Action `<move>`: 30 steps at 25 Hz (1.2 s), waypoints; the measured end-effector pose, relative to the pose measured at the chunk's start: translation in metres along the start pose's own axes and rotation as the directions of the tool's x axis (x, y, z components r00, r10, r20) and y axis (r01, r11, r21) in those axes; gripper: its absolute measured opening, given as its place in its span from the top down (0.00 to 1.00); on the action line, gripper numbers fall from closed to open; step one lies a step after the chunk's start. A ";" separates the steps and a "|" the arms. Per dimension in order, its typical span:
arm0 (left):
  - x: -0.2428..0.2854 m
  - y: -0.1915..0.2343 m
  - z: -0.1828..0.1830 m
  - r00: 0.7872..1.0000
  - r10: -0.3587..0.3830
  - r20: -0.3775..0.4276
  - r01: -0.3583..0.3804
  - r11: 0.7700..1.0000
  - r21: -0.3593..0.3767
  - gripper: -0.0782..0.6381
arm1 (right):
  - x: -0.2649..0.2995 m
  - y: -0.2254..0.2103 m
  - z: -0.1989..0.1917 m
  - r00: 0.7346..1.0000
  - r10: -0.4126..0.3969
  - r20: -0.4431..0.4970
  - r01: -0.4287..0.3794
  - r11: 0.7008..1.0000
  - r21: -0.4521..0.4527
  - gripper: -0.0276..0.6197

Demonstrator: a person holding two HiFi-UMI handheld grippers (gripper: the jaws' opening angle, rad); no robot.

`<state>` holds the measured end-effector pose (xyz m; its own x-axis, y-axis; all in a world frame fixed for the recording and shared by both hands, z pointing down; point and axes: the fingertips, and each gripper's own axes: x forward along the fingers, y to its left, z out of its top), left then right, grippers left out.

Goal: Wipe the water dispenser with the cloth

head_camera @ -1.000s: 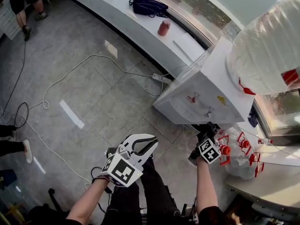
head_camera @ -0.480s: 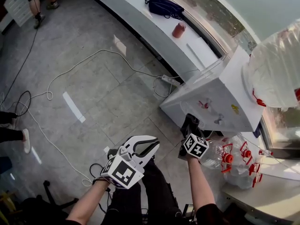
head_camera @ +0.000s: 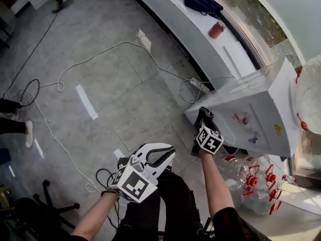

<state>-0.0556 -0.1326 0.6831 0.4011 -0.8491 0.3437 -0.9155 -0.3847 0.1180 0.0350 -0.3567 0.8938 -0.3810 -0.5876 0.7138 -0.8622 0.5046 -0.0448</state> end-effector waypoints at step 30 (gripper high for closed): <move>0.049 -0.017 -0.035 0.997 -0.077 -0.012 0.078 0.997 0.014 0.83 | -0.029 -0.174 -0.103 0.934 -0.336 -0.123 0.348 0.932 0.097 0.79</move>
<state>-0.0217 -0.1546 0.7306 0.4704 -0.8124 0.3445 -0.8810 -0.4546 0.1310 0.2307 -0.3627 0.9524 -0.0252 -0.6407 0.7673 -0.9689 0.2046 0.1390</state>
